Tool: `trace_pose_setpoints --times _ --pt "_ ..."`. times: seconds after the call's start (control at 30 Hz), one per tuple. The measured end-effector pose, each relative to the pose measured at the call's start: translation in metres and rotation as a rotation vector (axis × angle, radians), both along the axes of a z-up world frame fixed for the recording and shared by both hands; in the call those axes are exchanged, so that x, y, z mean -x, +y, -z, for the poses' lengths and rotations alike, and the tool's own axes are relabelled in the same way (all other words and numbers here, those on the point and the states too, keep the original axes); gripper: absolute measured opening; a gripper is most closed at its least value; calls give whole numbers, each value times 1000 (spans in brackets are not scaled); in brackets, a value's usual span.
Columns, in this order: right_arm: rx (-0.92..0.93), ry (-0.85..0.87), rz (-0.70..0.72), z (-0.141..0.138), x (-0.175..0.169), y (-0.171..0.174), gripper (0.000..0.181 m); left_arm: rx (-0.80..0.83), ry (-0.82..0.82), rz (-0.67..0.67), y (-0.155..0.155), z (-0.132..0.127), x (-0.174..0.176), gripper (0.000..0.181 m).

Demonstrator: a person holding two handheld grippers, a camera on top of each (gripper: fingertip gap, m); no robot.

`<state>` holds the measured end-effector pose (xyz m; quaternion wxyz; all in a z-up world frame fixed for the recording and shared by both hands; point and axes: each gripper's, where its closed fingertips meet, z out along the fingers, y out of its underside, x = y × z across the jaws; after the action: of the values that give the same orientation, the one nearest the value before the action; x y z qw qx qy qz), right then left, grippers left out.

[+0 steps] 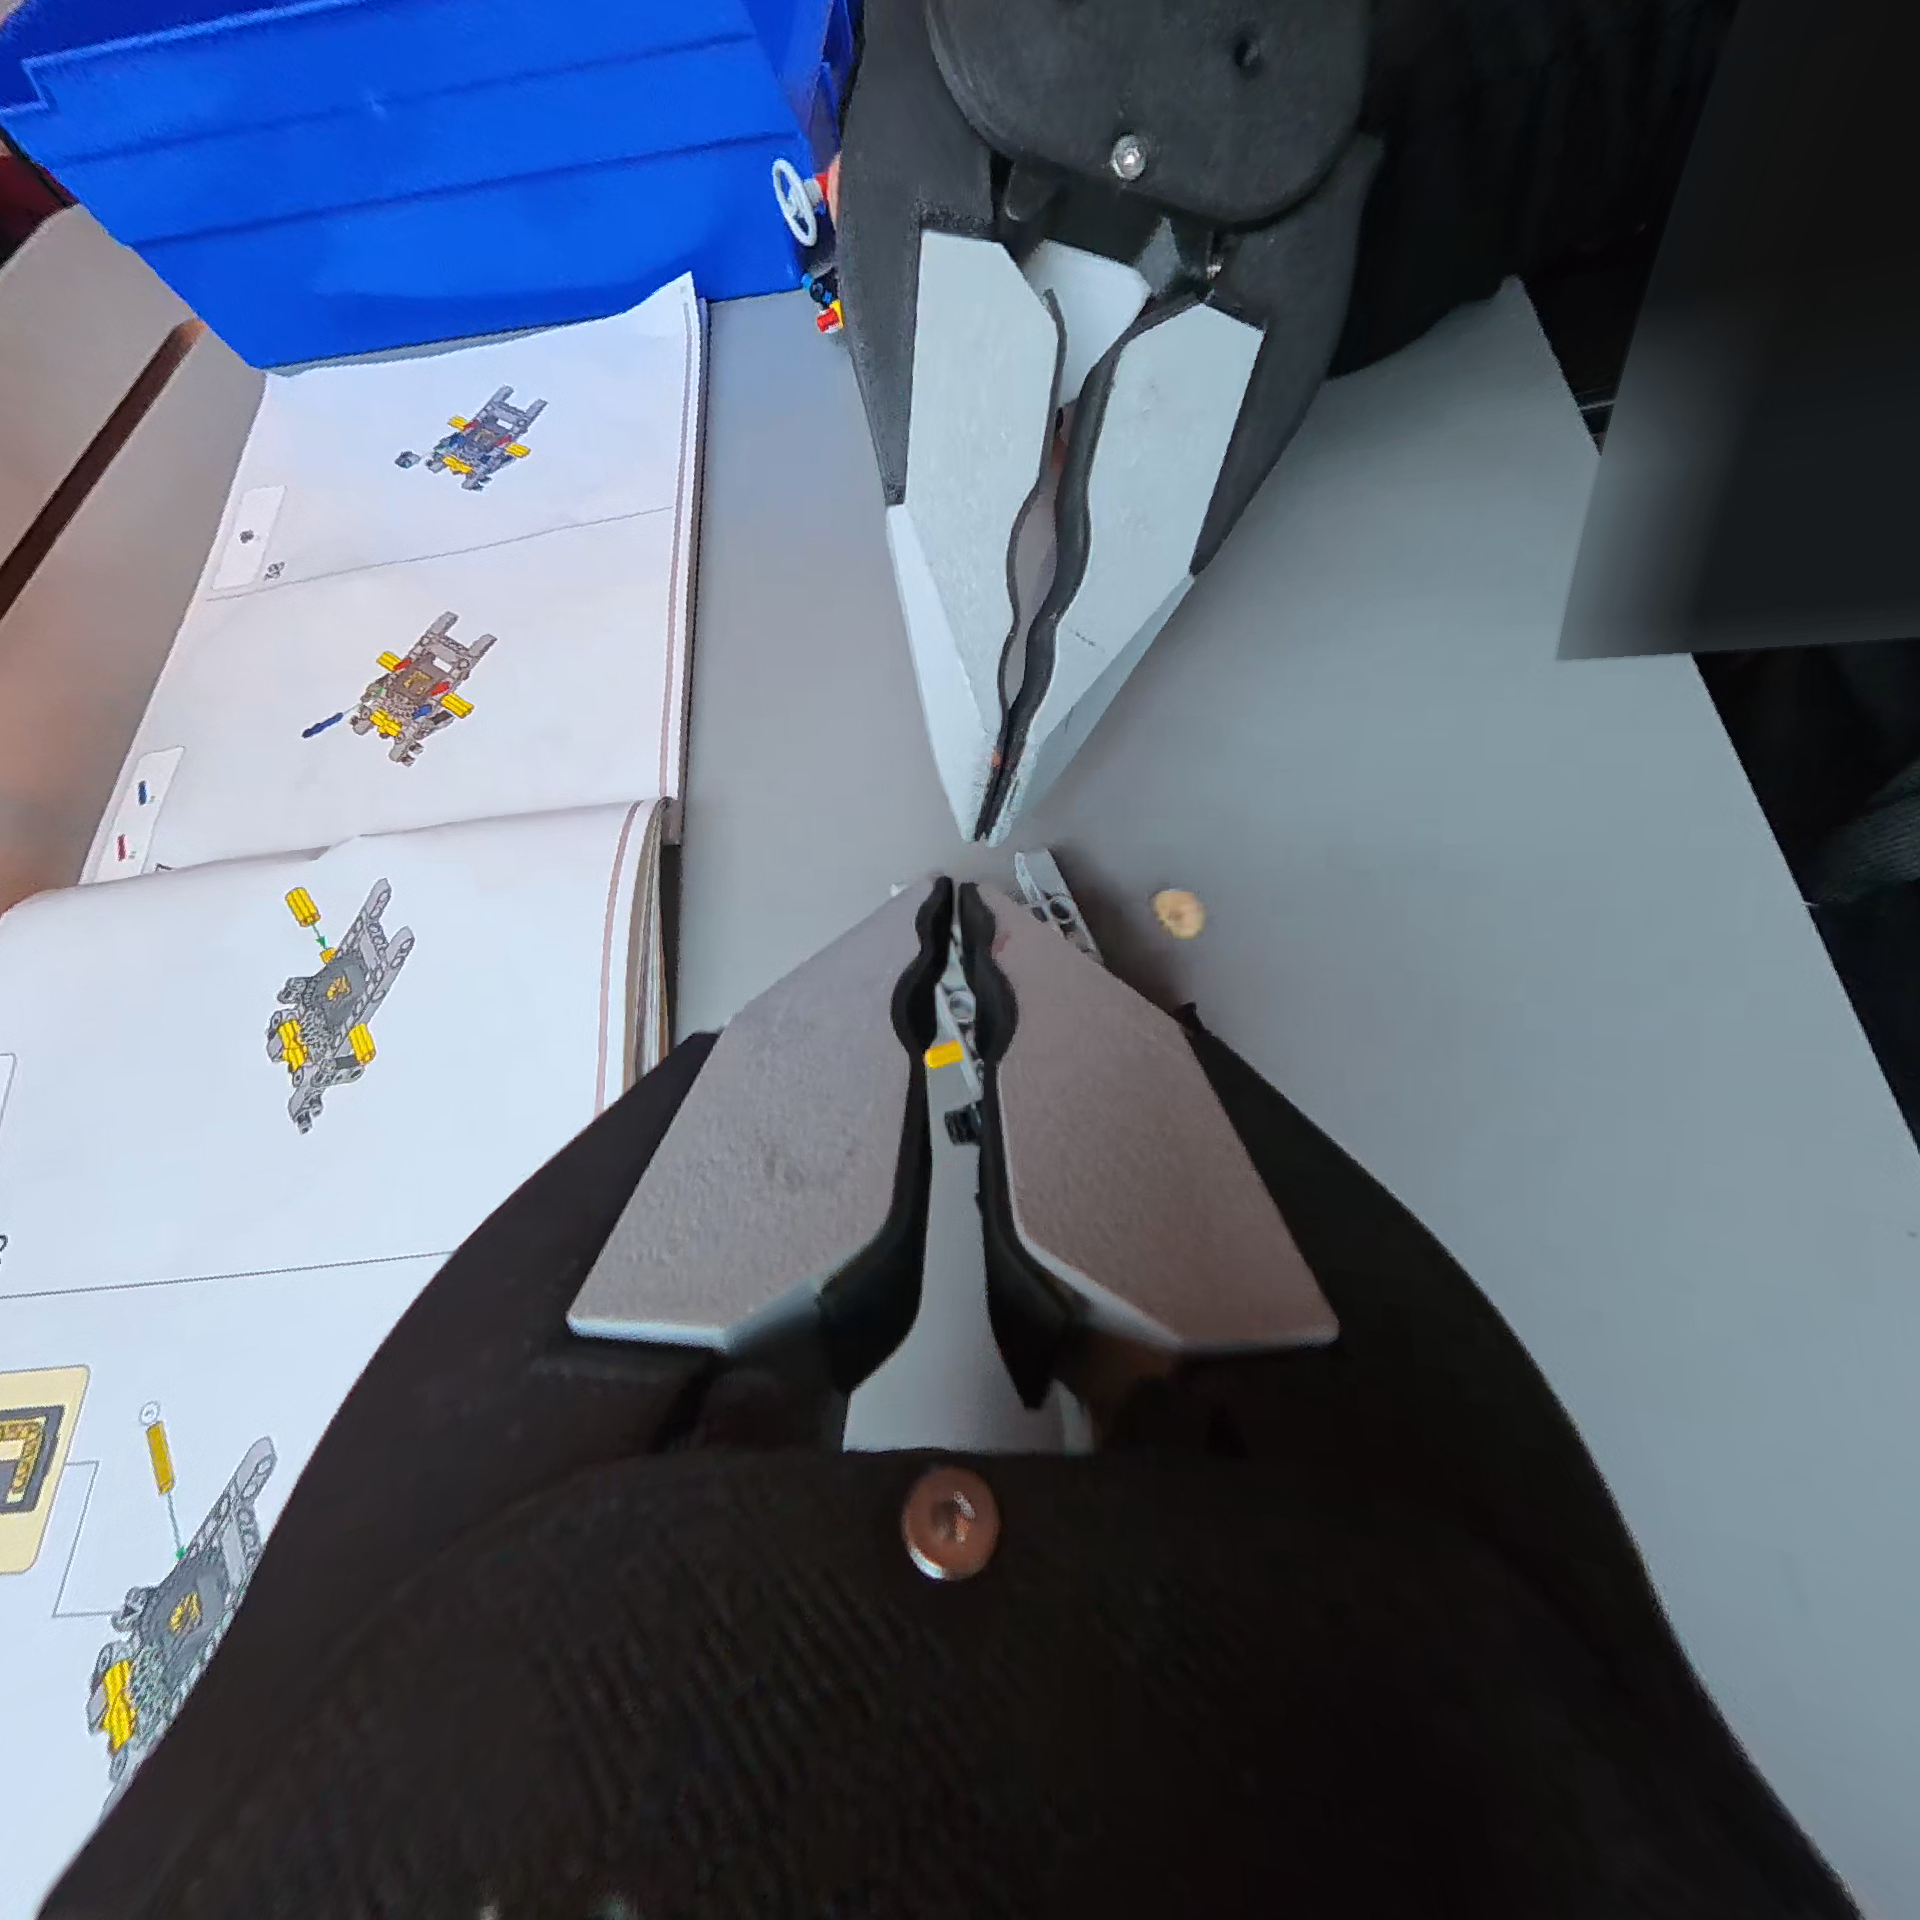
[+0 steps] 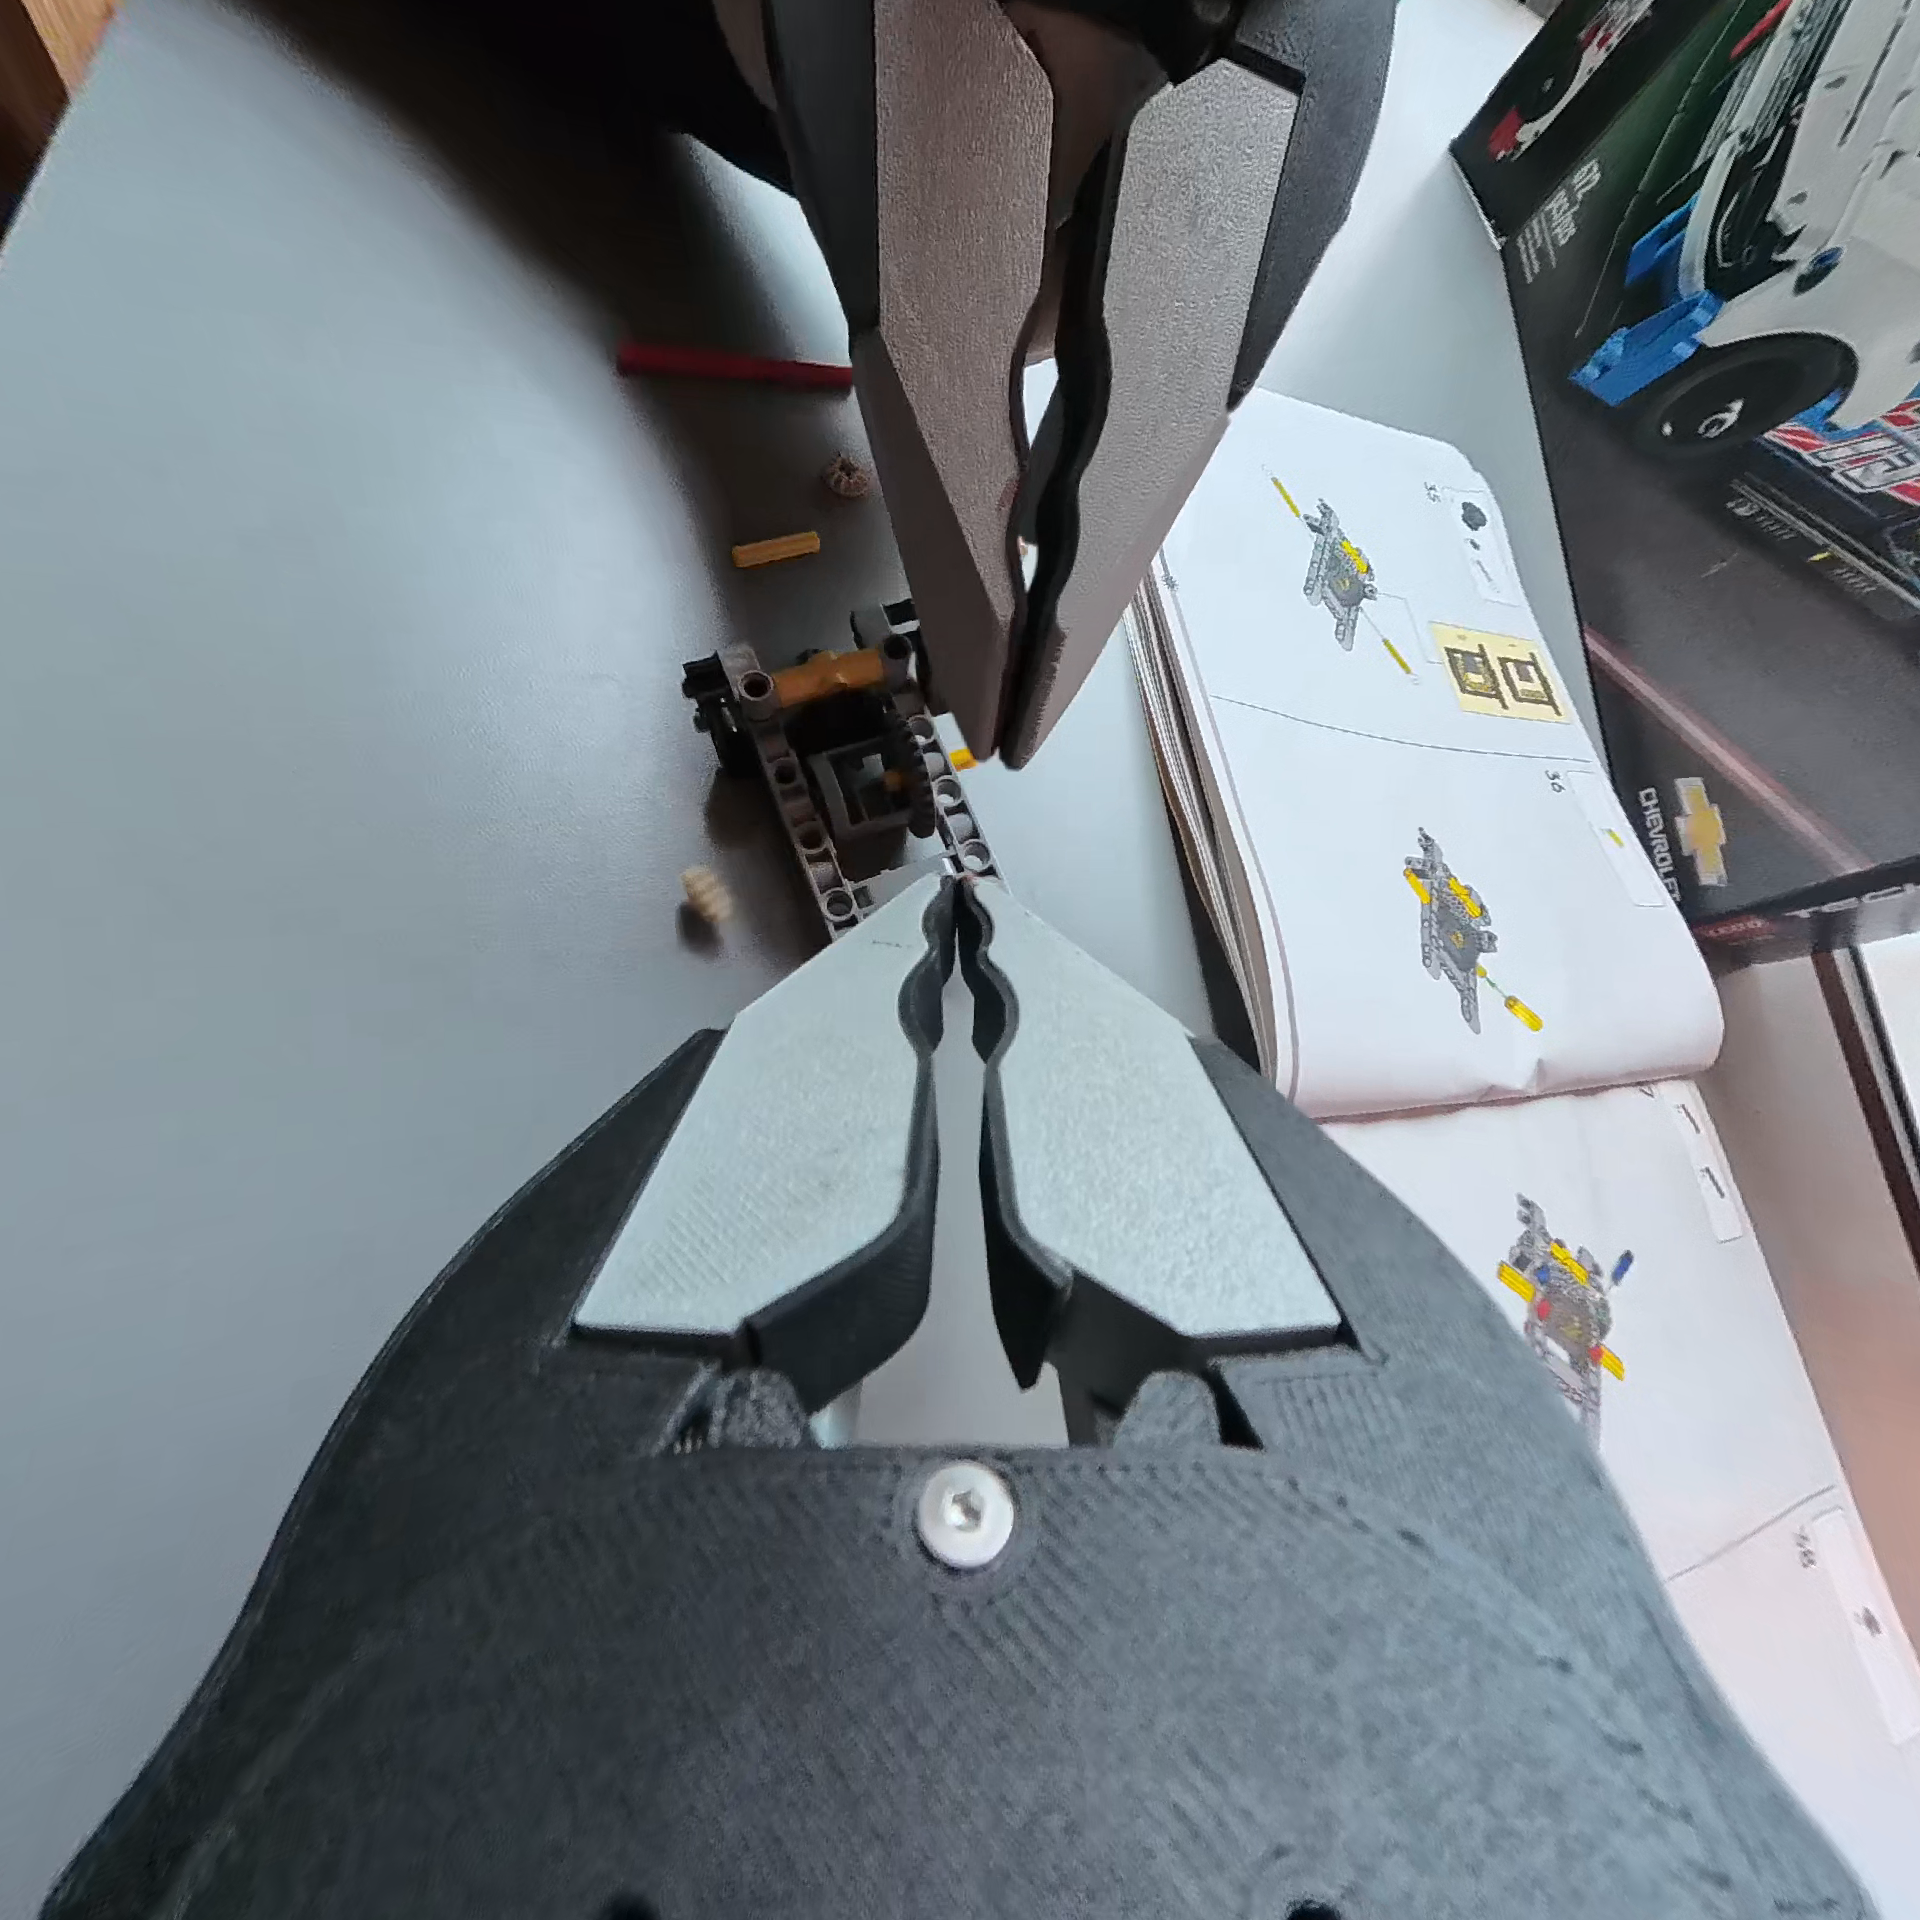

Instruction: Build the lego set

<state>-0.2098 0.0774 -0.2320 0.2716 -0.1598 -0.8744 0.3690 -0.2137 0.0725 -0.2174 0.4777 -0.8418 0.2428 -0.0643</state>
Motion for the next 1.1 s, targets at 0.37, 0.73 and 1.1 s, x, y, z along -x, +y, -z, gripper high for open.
trace_pose_setpoints --times 0.37,0.73,1.1 --pt "64 -224 -276 2 -53 -10 12 11 38 -4 -1 4 2 0" --pt "-102 -281 -316 37 -65 -18 9 38 32 19 -1 10 -5 1" --pt "-14 100 -111 -21 -19 -8 8 180 -338 -61 2 -2 -15 9"
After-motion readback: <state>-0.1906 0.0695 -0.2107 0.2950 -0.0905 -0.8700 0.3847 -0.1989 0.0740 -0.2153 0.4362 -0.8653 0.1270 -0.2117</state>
